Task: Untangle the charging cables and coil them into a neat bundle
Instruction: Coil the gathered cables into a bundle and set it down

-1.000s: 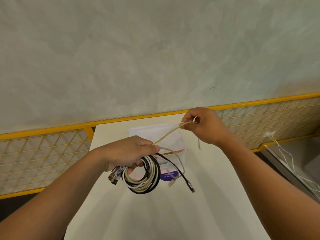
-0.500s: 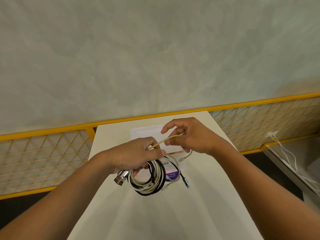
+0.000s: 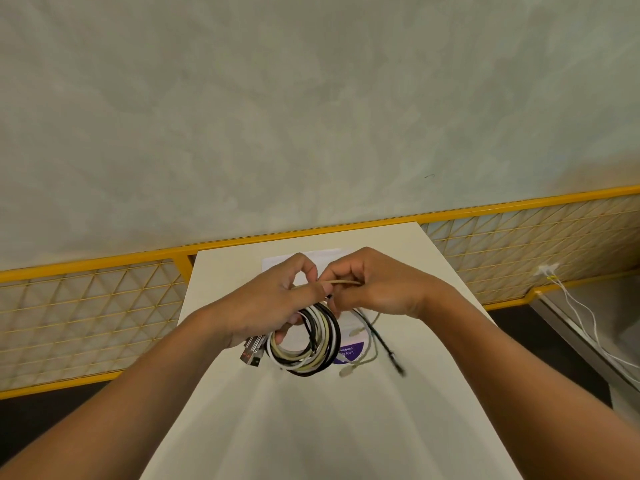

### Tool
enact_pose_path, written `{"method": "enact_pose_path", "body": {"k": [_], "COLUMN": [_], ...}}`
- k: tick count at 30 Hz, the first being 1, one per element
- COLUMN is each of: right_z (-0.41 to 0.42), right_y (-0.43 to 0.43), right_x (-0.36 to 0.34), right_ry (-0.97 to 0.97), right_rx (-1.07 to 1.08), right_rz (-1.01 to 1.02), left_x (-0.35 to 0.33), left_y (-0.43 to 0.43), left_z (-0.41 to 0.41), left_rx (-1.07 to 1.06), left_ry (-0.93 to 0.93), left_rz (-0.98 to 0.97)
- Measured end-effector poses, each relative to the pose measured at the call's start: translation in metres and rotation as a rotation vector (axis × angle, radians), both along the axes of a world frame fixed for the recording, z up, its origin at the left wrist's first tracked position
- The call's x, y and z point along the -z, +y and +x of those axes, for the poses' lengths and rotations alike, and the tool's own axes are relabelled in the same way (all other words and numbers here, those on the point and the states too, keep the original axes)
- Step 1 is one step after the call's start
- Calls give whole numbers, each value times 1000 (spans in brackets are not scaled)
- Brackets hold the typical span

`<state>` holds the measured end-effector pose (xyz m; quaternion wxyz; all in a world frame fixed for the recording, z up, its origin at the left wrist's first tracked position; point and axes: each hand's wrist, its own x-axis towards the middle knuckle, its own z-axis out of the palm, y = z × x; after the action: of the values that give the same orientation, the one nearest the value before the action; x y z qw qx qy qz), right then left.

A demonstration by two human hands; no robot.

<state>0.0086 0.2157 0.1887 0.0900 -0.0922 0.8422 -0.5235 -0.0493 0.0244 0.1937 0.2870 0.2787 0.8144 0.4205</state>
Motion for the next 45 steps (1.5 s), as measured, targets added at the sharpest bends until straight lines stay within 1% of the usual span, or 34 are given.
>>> {"method": "enact_pose_path", "body": {"k": [7, 12, 15, 20, 22, 25, 30, 34, 38, 40, 42, 45], "right_z": [0, 2, 3, 8, 8, 11, 14, 16, 14, 14, 16, 16], "right_y": [1, 3, 3, 1, 2, 4, 3, 1, -6, -8, -8, -8], "right_x": [-1, -9, -11, -15, -16, -17, -19, -17, -8, 1, 9, 19], "right_ry": [11, 72, 53, 94, 133, 178, 182, 221, 260, 252, 204, 184], "right_rx": [46, 74, 121, 185, 238, 289, 332, 360, 397, 377, 327, 249], "right_rz": [60, 190, 197, 204, 206, 186, 136, 61, 9, -37, -80, -29], "left_x": [-3, -2, -3, -7, -6, -3, 0, 0, -2, -5, -7, -7], "left_y": [-1, 0, 2, 3, 3, 5, 6, 9, 12, 14, 17, 20], "left_z": [0, -1, -1, 1, -1, -3, -9, -16, -23, -24, -22, -19], "left_rx": [2, 42, 41, -1, -43, -179, -414, -520, -615, -670, -712, -749], "left_ry": [-13, -22, 2, 19, 44, 83, 26, 3, -72, -117, -158, -216], "left_rz": [28, -42, -103, -168, -172, -134, -10, 82, 167, 196, 204, 223]}}
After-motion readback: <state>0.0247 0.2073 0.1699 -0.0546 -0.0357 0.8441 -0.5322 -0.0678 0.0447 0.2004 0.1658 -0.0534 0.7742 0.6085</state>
